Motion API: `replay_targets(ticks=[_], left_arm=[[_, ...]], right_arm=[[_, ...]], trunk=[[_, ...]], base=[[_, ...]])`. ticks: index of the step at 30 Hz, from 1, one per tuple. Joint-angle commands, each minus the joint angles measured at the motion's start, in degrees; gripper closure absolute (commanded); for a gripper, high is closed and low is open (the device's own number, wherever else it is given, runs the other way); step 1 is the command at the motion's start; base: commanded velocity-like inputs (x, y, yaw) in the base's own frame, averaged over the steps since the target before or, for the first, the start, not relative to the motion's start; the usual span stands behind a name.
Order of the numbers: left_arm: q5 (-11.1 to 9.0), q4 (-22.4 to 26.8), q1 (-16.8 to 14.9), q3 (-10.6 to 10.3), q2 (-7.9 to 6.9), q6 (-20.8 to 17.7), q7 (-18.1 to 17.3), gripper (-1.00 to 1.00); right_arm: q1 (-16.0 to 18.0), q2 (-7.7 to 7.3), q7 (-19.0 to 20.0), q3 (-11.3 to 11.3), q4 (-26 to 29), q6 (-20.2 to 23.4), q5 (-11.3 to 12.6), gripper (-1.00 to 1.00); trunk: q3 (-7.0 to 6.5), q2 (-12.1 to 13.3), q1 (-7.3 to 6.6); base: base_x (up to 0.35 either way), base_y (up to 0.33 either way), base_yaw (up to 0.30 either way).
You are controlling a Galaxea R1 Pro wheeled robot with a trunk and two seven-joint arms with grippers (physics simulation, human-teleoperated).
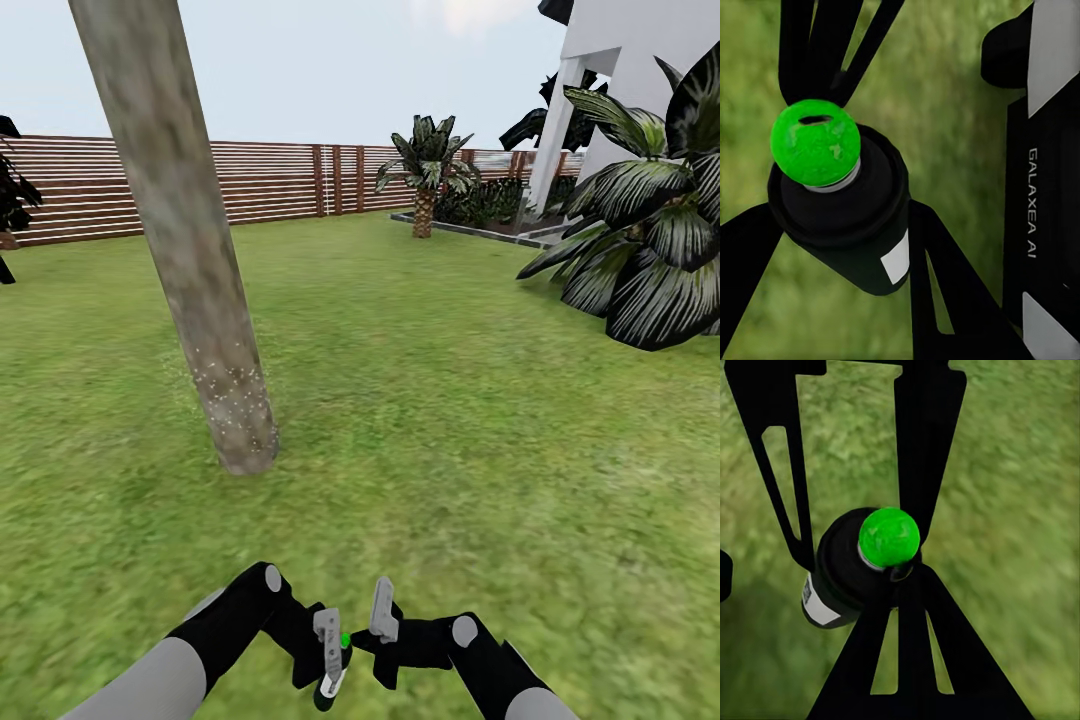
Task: In the garden, pick up the pesticide atomizer on the floor and spray pesticide onto both trees until each tree trunk is fully covered.
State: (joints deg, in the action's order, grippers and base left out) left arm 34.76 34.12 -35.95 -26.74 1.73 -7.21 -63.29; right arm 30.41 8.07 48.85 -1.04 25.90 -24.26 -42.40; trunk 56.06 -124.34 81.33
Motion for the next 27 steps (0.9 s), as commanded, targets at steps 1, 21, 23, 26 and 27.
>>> replay_targets(ticks=[1, 21, 23, 26, 27], left_arm=[[-0.2, 0.0, 0.0, 0.0, 0.02, 0.0, 0.0, 1.00], [-0.2, -2.8, -0.2, 0.4, -2.21, 0.0, 0.8, 1.00], [-0.1, -3.2, -0.3, 0.4, -3.43, -0.1, 1.5, 1.00], [-0.2, -3.2, -0.3, 0.6, -5.56, -0.3, 2.1, 1.00], [-0.2, -3.2, -0.3, 0.8, -6.44, -0.3, 2.2, 1.00]], right_arm=[[0.0, -0.01, 0.0, 0.0, 0.0, 0.0, 0.1, 1.00], [0.0, -0.03, 0.0, 0.0, 1.1, 0.0, 0.1, 1.00], [0.0, -0.06, 0.0, 0.0, 1.1, 0.0, 0.1, 1.00], [0.0, -0.07, 0.0, 0.0, 1.0, 0.0, 0.1, 1.00], [0.0, -0.07, 0.0, 0.0, 1.0, 0.0, 0.1, 1.00]], trunk=[[0.00, 0.0, 0.00], [0.00, 0.0, 0.00], [0.00, 0.0, 0.00], [0.00, 0.0, 0.00], [0.00, 0.0, 0.00]], base=[[0.000, 0.000, 0.000], [0.000, 0.000, 0.000], [0.000, 0.000, 0.000], [0.000, 0.000, 0.000], [0.000, 0.000, 0.000]])
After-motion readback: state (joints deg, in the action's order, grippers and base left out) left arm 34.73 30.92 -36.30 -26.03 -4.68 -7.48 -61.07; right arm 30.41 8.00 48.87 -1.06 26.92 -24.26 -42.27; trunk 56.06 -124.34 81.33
